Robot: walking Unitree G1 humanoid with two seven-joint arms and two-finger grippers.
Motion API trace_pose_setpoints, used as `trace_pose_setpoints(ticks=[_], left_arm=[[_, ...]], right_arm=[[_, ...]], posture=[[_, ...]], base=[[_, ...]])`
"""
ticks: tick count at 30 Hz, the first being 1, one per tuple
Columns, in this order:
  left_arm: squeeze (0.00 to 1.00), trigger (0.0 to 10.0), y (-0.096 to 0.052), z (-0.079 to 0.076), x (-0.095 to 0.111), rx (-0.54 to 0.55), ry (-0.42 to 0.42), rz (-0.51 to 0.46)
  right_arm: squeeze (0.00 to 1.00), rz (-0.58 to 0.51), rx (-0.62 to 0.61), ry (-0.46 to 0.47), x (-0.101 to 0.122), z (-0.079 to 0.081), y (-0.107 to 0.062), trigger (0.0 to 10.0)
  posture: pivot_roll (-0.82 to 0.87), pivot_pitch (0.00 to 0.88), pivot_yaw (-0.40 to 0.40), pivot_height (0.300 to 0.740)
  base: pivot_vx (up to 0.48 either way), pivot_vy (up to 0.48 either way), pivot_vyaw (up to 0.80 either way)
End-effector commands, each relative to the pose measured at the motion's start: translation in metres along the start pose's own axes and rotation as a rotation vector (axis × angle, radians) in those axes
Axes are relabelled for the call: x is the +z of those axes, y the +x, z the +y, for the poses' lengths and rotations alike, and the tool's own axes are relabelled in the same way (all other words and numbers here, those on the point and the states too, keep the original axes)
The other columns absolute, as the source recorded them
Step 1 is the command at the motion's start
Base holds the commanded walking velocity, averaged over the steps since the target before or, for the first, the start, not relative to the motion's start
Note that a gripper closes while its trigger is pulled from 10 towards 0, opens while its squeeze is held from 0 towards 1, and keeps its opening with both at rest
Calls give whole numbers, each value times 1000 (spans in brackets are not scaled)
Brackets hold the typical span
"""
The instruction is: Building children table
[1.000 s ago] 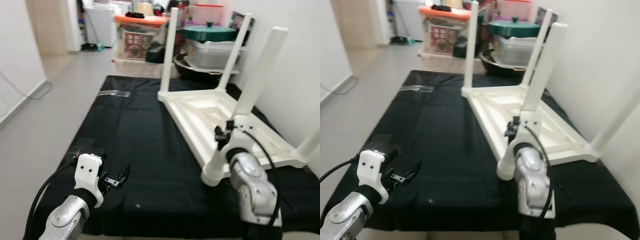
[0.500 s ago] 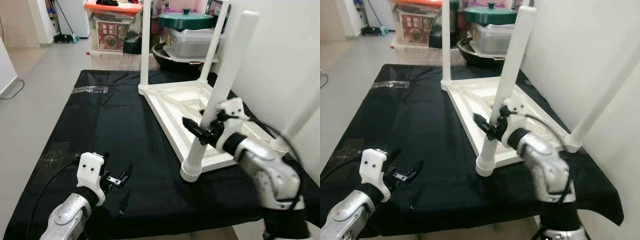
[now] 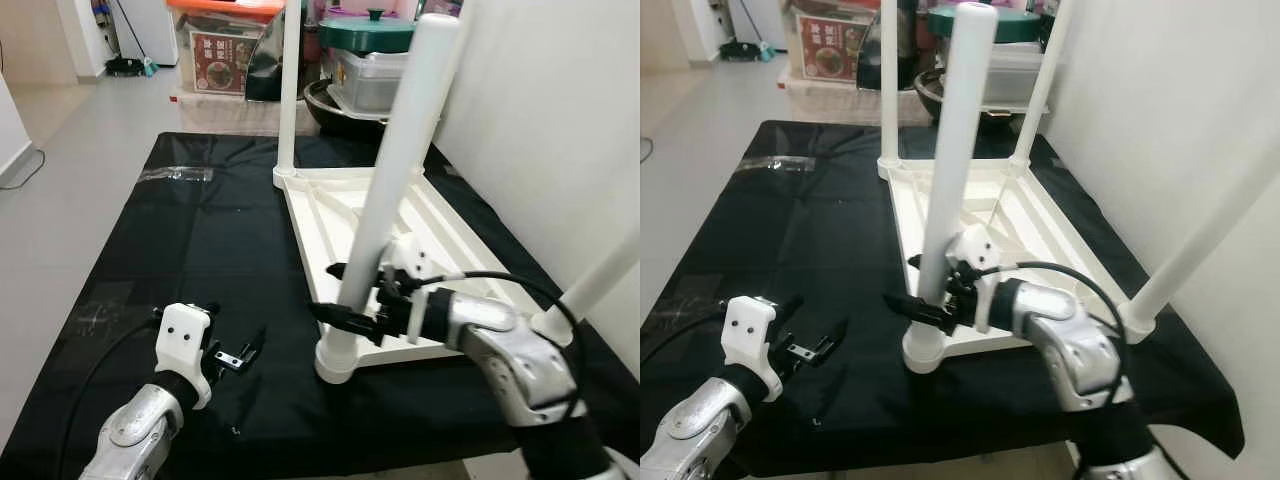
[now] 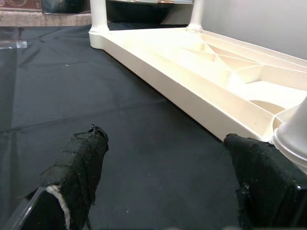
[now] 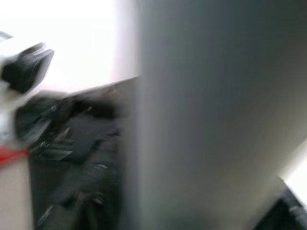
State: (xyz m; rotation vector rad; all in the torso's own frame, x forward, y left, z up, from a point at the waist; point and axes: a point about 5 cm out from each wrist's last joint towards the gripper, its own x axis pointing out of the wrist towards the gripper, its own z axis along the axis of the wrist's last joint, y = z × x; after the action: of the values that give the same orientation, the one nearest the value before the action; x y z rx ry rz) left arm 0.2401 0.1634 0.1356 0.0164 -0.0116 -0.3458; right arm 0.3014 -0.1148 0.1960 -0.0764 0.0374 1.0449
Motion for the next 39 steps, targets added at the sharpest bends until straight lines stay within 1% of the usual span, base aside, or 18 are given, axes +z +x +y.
trace_pose_setpoints(ticks=[1, 3, 4, 5, 8, 9, 11, 15, 16, 19, 20, 21, 22, 23, 29, 32, 35, 39], left_arm=[[0, 10000, -2, -3, -1, -11, 6, 6], [0, 10000, -3, -3, -2, -13, 6, 8], [0, 10000, -2, -3, -2, -22, 13, 14], [0, 10000, -2, -3, -2, -24, 14, 14], [0, 10000, -1, -3, -2, -25, 14, 14], [0, 10000, 0, -3, -3, -25, 12, 14], [0, 10000, 1, -4, -3, -31, 14, 15], [0, 10000, 5, -5, -3, -41, 13, 13], [0, 10000, 6, -6, -4, -49, 9, 13], [0, 10000, 7, -7, -4, -61, 9, 16], [0, 10000, 7, -7, -5, -66, 11, 16], [0, 10000, 8, -6, -4, -65, 12, 12], [0, 10000, 8, -6, -3, -63, 12, 9], [0, 10000, 9, -5, -2, -61, 11, 6], [0, 10000, 7, -4, -3, -57, 9, 6], [0, 10000, 7, -3, -5, -57, 11, 11], [0, 10000, 8, -3, -6, -58, 10, 10], [0, 10000, 13, -9, -6, -78, 5, 7]], right_arm=[[0, 42, -194, 17, -15, -16, 1, 0], [0, 52, -272, 16, -20, -21, 1, 0], [0, 184, -809, 187, -53, -52, -27, 0], [0, 243, -977, 244, -65, -57, -39, 0], [0, 279, -1068, 274, -72, -59, -47, 0], [0, 303, -1332, 351, -87, -52, -76, 0], [0, 309, -1443, 369, -94, -46, -90, 0], [0, 338, -1475, 421, -104, -37, -96, 0], [0, 237, -1289, 373, -88, -36, -75, 10000], [0, 83, -1020, 305, -60, -30, -43, 10000], [773, 15, -964, 287, -47, -29, -36, 10000], [1000, -31, -910, 267, -36, -33, -35, 10000], [1000, -59, -878, 253, -28, -34, -34, 10000], [0, -69, -865, 245, -24, -35, -34, 10000], [0, -81, -710, 152, -6, -40, -35, 10000], [0, -90, -318, 52, 15, -38, -32, 10000], [0, -88, -251, 46, 17, -37, -28, 10000], [0, -94, -30, 42, 10, -18, 6, 10000]], posture=[[116, 0, -133, 740], [112, 0, -132, 740], [109, 0, -127, 740], [109, 0, -127, 740], [109, 0, -127, 740], [96, 0, -116, 740], [86, 0, -110, 740], [86, 0, -106, 740], [63, 0, -88, 740], [62, 0, -91, 740], [62, 0, -91, 740], [67, 0, -95, 740], [67, 0, -95, 740], [67, 0, -95, 740], [70, 0, -98, 740], [71, 0, -97, 740], [70, 0, -97, 740], [91, 0, -104, 740]], base=[[0, 0, 0], [0, 0, 0], [0, 0, 0], [0, 0, 0], [0, 0, 0], [0, 0, 0], [0, 0, 0], [0, 0, 0], [0, 0, 0], [0, 0, 0], [0, 0, 0], [0, 0, 0], [0, 0, 0], [0, 0, 0], [0, 0, 0], [0, 0, 0], [0, 0, 0], [0, 0, 0]])
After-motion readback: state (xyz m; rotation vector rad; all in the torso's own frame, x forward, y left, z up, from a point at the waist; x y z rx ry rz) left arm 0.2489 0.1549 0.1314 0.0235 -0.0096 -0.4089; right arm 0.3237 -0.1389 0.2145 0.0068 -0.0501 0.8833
